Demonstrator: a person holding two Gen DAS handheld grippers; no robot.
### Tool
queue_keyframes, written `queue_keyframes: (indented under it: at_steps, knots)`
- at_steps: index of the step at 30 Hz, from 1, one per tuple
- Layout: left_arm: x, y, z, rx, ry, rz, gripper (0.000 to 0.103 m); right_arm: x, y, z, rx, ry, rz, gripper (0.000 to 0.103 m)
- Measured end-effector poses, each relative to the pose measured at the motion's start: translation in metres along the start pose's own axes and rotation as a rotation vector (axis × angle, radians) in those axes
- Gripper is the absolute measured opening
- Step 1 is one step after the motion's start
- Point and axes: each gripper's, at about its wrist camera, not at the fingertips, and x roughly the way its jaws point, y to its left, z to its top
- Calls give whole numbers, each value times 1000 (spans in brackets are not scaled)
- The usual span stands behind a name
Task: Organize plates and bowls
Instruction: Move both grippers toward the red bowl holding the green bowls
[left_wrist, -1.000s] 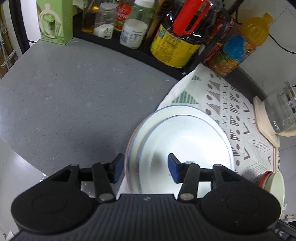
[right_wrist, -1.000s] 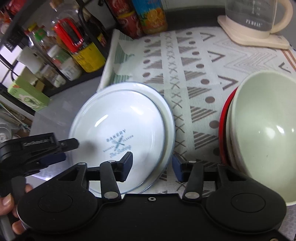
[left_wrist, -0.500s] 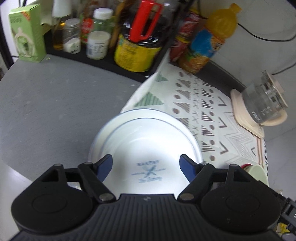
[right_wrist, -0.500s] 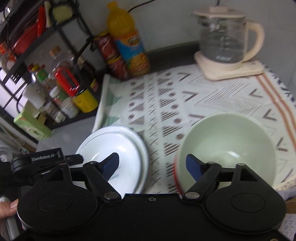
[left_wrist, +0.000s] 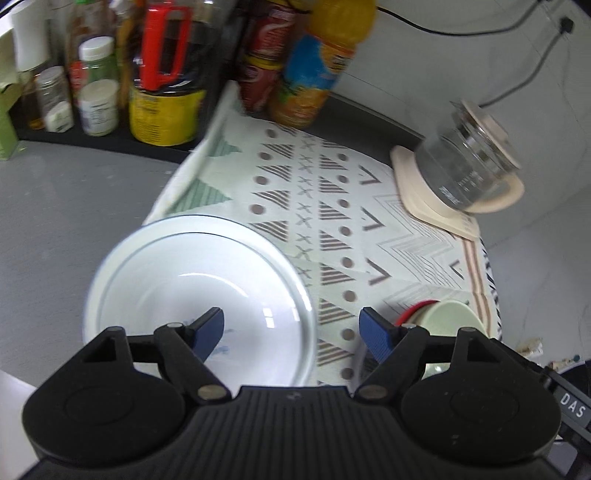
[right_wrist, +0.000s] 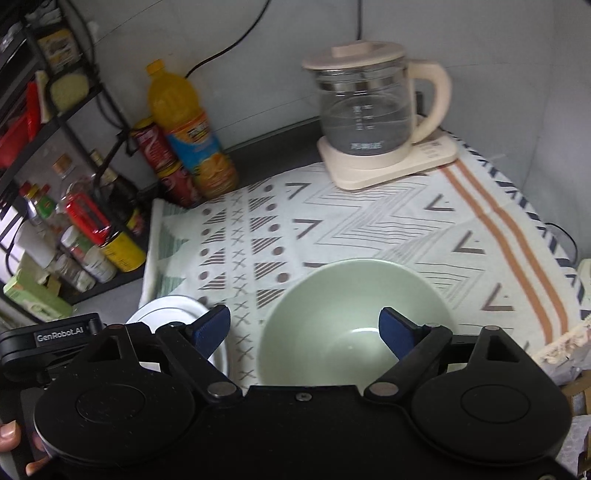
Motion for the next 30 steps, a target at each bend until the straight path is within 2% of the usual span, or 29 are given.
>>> queue_keyframes:
  at_steps: [11,22,25,30]
  knots:
    - [24,-31,-8,38,69,-62,78,0,-35,-6,57,1,-75,88]
    - [49,-52,-17,77,126,-92,78,13,-63,-17,108,62,-95,87]
    - [58,-55,-22,80,148,-92,78,19,-68,-20,126,86,-91,86]
    - [71,-59,-30,78,178,-86,75,28,-77,-25,153,129,-85,77]
